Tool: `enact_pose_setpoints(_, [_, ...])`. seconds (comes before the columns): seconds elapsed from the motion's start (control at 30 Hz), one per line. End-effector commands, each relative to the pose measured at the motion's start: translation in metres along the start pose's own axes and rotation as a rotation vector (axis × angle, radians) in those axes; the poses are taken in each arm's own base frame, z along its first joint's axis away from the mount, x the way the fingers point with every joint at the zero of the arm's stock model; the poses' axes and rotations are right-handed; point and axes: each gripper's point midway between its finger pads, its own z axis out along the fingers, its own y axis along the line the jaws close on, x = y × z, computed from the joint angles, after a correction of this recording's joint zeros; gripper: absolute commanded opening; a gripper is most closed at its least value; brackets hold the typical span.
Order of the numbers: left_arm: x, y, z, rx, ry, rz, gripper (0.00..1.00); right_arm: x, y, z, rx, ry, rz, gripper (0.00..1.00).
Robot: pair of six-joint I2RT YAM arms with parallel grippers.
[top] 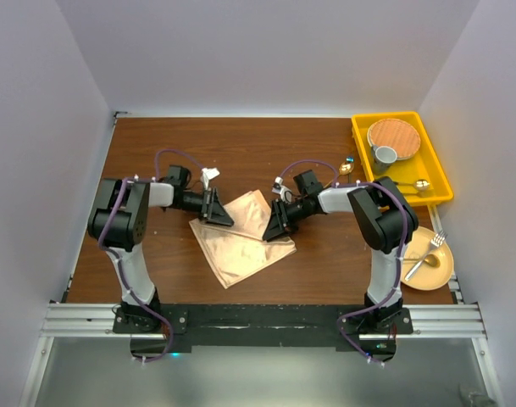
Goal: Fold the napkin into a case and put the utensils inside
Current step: Smooth out the upper triangle-folded napkin at the center of the board.
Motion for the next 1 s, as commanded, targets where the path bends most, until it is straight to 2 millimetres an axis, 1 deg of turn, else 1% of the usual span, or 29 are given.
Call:
enact_pose_setpoints(0.0, [0.008,-0.061,0.033,0.100,0.061,0.243,0.43,-0.001,-0.032,0.005,0.119,-0.022,0.009,0.33])
enact_pose_setpoints(0.03, [0.019,-0.061,0.038,0.093,0.055,0.133,0.47,0.000,-0.033,0.004,0.126,-0.023,0.004,0.33])
enact_pose_setpoints(0.07, [0.008,-0.068,0.044,0.122,0.009,0.227,0.49,0.002,-0.034,0.003,0.133,-0.020,0.011,0.32])
enact_pose_setpoints(0.1, [0.014,-0.071,0.051,0.132,0.017,0.209,0.51,0.003,-0.035,0.003,0.136,-0.017,0.005,0.32])
enact_pose_setpoints(0.13, [0.016,-0.070,0.055,0.132,0.022,0.154,0.54,0.005,-0.036,0.003,0.141,-0.014,0.007,0.32])
enact_pose_setpoints(0.2, [0.016,-0.062,0.064,0.132,0.021,0.131,0.56,0.006,-0.037,0.003,0.149,-0.012,0.004,0.32])
enact_pose_setpoints(0.23, [0.019,-0.058,0.065,0.125,0.018,0.077,0.59,0.008,-0.039,0.002,0.153,-0.011,0.008,0.32])
enact_pose_setpoints(0.3, [0.020,-0.046,0.068,0.124,0.008,0.051,0.62,0.009,-0.041,0.002,0.163,-0.010,0.004,0.32])
enact_pose_setpoints(0.33, [0.021,-0.039,0.069,0.110,0.005,0.029,0.65,0.009,-0.041,0.002,0.164,-0.008,0.006,0.32])
enact_pose_setpoints(0.37, [0.025,-0.027,0.070,0.097,0.012,-0.010,0.66,0.010,-0.043,0.002,0.170,-0.006,0.004,0.32])
enact_pose_setpoints(0.4, [0.021,-0.019,0.066,0.087,-0.005,-0.032,0.66,0.011,-0.044,0.002,0.173,-0.002,0.006,0.32])
enact_pose_setpoints(0.47, [0.021,-0.006,0.062,0.074,-0.020,-0.077,0.67,0.013,-0.046,0.002,0.181,0.003,0.004,0.32])
enact_pose_setpoints(0.53, [0.017,0.001,0.050,0.074,-0.047,-0.067,0.67,0.015,-0.049,0.002,0.187,0.009,0.009,0.32])
enact_pose_setpoints(0.57, [0.022,0.004,0.045,0.059,-0.033,-0.101,0.67,0.017,-0.051,0.003,0.190,0.016,0.006,0.32])
enact_pose_setpoints(0.6, [0.016,0.007,0.037,0.053,-0.047,-0.097,0.67,0.017,-0.053,0.003,0.194,0.016,0.006,0.32])
enact_pose_setpoints(0.63, [0.017,0.012,0.032,0.044,-0.047,-0.033,0.67,0.017,-0.054,0.004,0.197,0.020,0.003,0.32])
enact_pose_setpoints(0.67, [0.026,0.014,0.025,0.028,-0.021,-0.095,0.67,0.018,-0.056,0.004,0.200,0.026,0.000,0.32])
enact_pose_setpoints(0.7, [0.018,0.018,0.014,0.023,-0.045,-0.088,0.67,0.017,-0.056,0.004,0.201,0.024,-0.003,0.32])
enact_pose_setpoints(0.73, [0.017,0.022,0.007,0.020,-0.052,-0.044,0.67,0.016,-0.056,0.004,0.205,0.026,-0.007,0.32])
enact_pose_setpoints(0.77, [0.026,0.025,0.000,0.012,-0.033,-0.118,0.67,0.016,-0.057,0.004,0.207,0.027,-0.009,0.32])
enact_pose_setpoints(0.8, [0.018,0.030,-0.012,0.008,-0.062,-0.123,0.67,0.016,-0.057,0.005,0.206,0.032,-0.009,0.32])
enact_pose_setpoints(0.83, [0.020,0.033,-0.015,0.007,-0.053,-0.067,0.66,0.015,-0.058,0.005,0.208,0.031,-0.010,0.32])
enact_pose_setpoints(0.87, [0.026,0.037,-0.025,0.004,-0.052,-0.144,0.66,0.014,-0.058,0.005,0.209,0.031,-0.015,0.32])
enact_pose_setpoints(0.9, [0.018,0.041,-0.037,0.004,-0.083,-0.147,0.66,0.013,-0.059,0.005,0.209,0.031,-0.017,0.32])
enact_pose_setpoints(0.93, [0.019,0.045,-0.042,0.005,-0.089,-0.102,0.66,0.010,-0.059,0.006,0.213,0.029,-0.023,0.32])
enact_pose_setpoints(0.97, [0.026,0.045,-0.046,0.019,-0.081,-0.167,0.65,0.007,-0.058,0.006,0.213,0.027,-0.033,0.32])
